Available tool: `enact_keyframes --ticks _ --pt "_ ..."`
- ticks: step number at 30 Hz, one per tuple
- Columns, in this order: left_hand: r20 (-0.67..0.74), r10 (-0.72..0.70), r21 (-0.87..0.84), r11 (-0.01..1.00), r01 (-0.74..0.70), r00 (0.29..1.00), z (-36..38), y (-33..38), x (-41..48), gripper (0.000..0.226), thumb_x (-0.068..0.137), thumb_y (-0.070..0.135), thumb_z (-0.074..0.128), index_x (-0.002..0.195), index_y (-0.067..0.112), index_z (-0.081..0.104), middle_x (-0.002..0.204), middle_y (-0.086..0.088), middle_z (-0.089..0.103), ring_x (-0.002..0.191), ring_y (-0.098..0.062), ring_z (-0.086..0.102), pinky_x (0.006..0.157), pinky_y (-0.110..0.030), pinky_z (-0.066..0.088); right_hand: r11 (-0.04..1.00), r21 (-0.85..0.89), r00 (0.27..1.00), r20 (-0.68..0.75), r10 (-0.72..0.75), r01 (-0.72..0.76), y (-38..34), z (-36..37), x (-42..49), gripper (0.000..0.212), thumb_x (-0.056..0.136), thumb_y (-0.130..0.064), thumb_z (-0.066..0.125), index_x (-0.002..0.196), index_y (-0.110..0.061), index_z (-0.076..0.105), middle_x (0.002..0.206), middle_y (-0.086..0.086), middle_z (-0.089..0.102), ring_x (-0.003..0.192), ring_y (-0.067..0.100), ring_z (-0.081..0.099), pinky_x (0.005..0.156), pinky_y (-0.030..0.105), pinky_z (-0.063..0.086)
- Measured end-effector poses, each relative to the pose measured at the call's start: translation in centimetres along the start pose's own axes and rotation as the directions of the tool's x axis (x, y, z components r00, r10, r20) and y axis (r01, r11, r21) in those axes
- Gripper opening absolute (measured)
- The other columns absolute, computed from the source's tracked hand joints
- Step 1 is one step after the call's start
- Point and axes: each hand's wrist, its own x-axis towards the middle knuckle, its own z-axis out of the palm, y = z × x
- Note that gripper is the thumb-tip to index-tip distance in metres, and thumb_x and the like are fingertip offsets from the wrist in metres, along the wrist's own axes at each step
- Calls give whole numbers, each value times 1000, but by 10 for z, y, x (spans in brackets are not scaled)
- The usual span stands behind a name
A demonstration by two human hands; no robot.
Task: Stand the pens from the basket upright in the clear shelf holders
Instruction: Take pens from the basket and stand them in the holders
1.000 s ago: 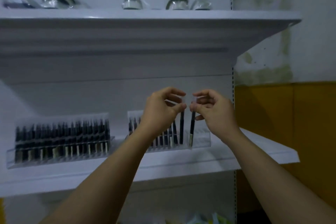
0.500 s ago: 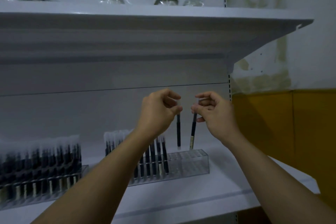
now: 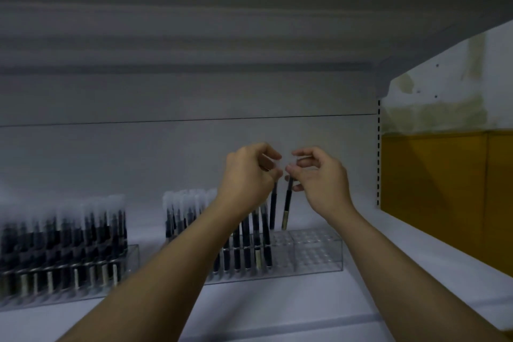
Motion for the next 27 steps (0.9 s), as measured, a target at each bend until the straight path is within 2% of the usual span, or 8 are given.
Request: enact_keyframes --ticks 5,10,13,15,18,21,23,27 --pt "-21 -2 -2 1000 2 1000 -3 -4 1 16 81 21 76 94 21 68 83 3 69 79 -7 65 74 -27 57 1000 11 999 -33 -10 10 8 5 1 21 83 -10 73 96 -25 65 90 5 63 78 23 69 58 27 57" --pt "-19 3 -7 1000 -3 1000 -2 -4 1 14 82 21 76 94 21 67 84 4 69 78 -6 64 72 -25 56 1000 -8 1000 -21 -10 10 8 3 1 20 84 -10 72 98 -22 65 91 5 63 79 24 69 58 28 57" --pt "-5 18 7 1000 -18 1000 -1 -3 -2 15 83 22 74 96 22 66 85 6 68 77 -2 63 69 -18 54 996 -94 1000 31 3 0 13 -1 -6 20 83 -13 73 95 -25 64 91 2 65 80 21 68 64 32 59" --pt "22 41 55 998 -42 999 0 -2 -4 17 84 24 74 99 22 66 86 9 67 79 -3 63 72 -20 54 979 -201 996 90 11 8 20 -3 -12 17 84 -16 72 93 -29 65 88 -3 68 79 15 67 70 35 59" --pt "57 5 137 991 -13 998 4 -5 -10 17 84 30 72 99 24 66 87 12 65 82 -7 64 76 -29 56 951 -308 977 208 38 29 28 -5 -27 24 91 -20 64 108 -37 61 85 -6 68 75 11 67 73 35 58" --pt "119 -38 298 955 1 992 7 -10 -14 16 85 36 70 97 27 66 93 11 70 89 -10 64 92 -37 49 905 -418 948 311 67 73 32 -10 -38 49 94 -23 58 133 -49 43 84 -5 67 78 11 67 73 32 56" --pt "129 -42 376 927 -10 991 9 -9 -13 17 85 39 69 98 29 65 99 11 68 98 -11 62 100 -36 40 887 -454 934 345 89 83 31 -12 -42 59 95 -20 56 138 -53 34 84 -5 66 81 12 67 71 30 55" --pt "153 -47 428 904 -23 987 10 -2 -7 15 87 37 67 100 30 65 111 8 63 109 -16 55 101 -38 32 874 -477 921 377 103 98 26 -14 -43 62 96 -18 53 139 -57 28 84 -2 65 77 14 66 67 27 54"
